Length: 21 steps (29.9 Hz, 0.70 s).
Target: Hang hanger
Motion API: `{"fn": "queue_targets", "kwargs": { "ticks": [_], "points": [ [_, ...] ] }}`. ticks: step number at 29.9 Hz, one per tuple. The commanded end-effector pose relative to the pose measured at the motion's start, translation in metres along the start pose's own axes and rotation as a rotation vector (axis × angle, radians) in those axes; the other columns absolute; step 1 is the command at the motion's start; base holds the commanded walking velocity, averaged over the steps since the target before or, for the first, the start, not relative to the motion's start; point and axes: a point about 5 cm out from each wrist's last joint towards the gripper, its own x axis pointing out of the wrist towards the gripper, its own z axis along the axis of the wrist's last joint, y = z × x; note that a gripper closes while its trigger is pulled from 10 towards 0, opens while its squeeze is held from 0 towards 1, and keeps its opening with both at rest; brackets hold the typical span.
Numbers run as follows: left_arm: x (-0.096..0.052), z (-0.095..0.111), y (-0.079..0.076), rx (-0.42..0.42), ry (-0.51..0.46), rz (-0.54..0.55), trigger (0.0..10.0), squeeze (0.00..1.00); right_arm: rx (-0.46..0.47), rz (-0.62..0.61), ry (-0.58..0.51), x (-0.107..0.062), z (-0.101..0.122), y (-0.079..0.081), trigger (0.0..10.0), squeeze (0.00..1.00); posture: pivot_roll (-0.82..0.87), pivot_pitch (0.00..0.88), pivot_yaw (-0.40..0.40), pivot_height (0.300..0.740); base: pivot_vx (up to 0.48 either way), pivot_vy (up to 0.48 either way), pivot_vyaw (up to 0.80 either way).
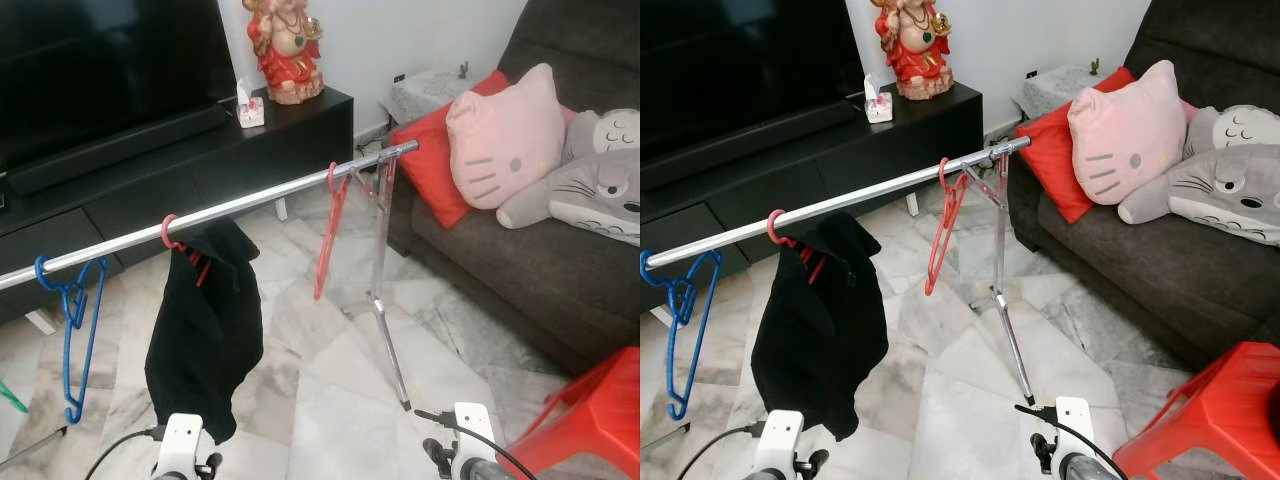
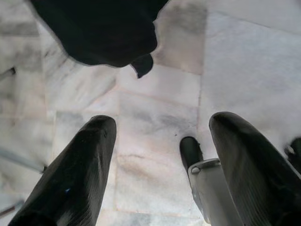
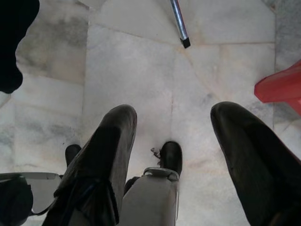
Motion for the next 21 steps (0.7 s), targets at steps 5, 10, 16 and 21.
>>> {"fn": "queue_targets", "kwargs": {
  "ticks": [5, 10, 16, 21],
  "points": [
    [-0.002, -0.010, 0.028, -0.097, 0.042, 0.105, 10.0, 0.00, 0.016, -0.002, -0.002, 0.000, 0.000, 0.001, 10.0, 0.00, -0.18, 0.000, 0.114, 0.740, 0.000, 0.000, 0.00],
    [-0.005, -0.029, 0.023, -0.086, 0.105, 0.100, 10.0, 0.00, 0.027, -0.016, -0.011, 0.000, 0.000, 0.000, 10.0, 0.00, -0.21, 0.000, 0.125, 0.740, 0.000, 0.000, 0.00],
    [-0.006, -0.034, 0.022, -0.128, 0.115, 0.112, 10.0, 0.00, 0.025, -0.026, -0.007, 0.000, 0.000, -0.001, 10.0, 0.00, -0.22, 0.000, 0.124, 0.740, 0.000, 0.000, 0.00],
    [-0.006, -0.035, 0.023, -0.152, 0.112, 0.116, 10.0, 0.00, 0.024, -0.030, -0.005, 0.000, 0.000, -0.001, 10.0, 0.00, -0.22, 0.000, 0.126, 0.740, 0.000, 0.000, -0.38]
  ]
}}
